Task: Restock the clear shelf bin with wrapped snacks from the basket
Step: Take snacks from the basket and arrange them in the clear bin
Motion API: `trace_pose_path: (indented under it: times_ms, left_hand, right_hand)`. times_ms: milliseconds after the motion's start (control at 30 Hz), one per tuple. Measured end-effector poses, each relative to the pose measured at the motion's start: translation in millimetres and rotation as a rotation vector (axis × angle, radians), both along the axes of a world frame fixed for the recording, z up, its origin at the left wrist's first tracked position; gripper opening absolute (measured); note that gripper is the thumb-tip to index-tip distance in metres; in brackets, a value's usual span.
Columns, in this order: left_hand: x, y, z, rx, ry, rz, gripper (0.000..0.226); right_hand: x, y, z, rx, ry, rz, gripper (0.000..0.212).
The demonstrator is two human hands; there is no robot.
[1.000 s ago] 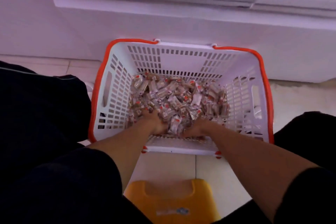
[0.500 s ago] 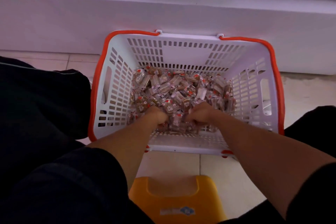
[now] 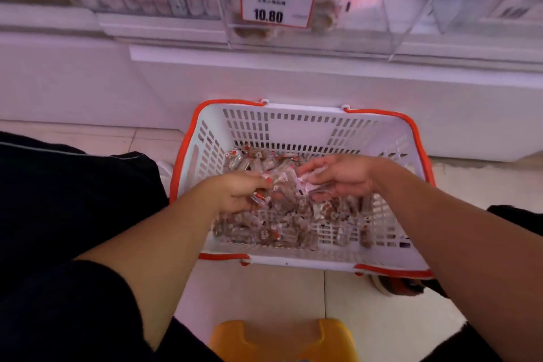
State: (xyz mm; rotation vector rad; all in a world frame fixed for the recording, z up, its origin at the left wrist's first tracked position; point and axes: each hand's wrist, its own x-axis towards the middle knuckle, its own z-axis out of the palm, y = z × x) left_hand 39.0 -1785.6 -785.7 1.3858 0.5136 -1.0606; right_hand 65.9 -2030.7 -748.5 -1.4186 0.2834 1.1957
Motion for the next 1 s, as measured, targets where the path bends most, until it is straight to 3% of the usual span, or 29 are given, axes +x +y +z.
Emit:
trace_pose_path:
  times_ms: [133, 233, 367, 567, 733, 867, 1000]
  left_hand:
    - [42, 2, 95, -0.123, -0.202, -0.176, 0.025]
    - [57, 3, 169, -0.197, -0.273, -0.214, 0.03]
    - [53, 1, 235, -0.244, -0.37, -0.274, 0.04]
    - [47, -14, 267, -0.482, -0.334, -0.2, 0.035]
    - [51, -24, 276, -0.491, -0.37, -0.175, 0.035]
    - [52, -23, 281, -0.566, -0.354, -0.234, 0.036]
    - [50, -25, 285, -0.601, -0.277, -0.275, 0.043]
  right_hand:
    - [23, -1, 79, 0.098, -0.238, -0.064, 0.053]
    - [27, 2, 133, 0.166, -0.41, -0.216, 0.047]
    - [15, 4, 185, 0.213, -0.621, -0.247, 0.047]
    - [-4, 8, 212, 0.024, -1.064, -0.106, 0.057]
    - [-1, 10, 222, 0.089, -1.104, -0.067, 0.079]
    - [-2, 10, 225, 0.196, -1.075, -0.048, 0.082]
    - [-8, 16, 224, 0.162, -1.16, 0.006, 0.081]
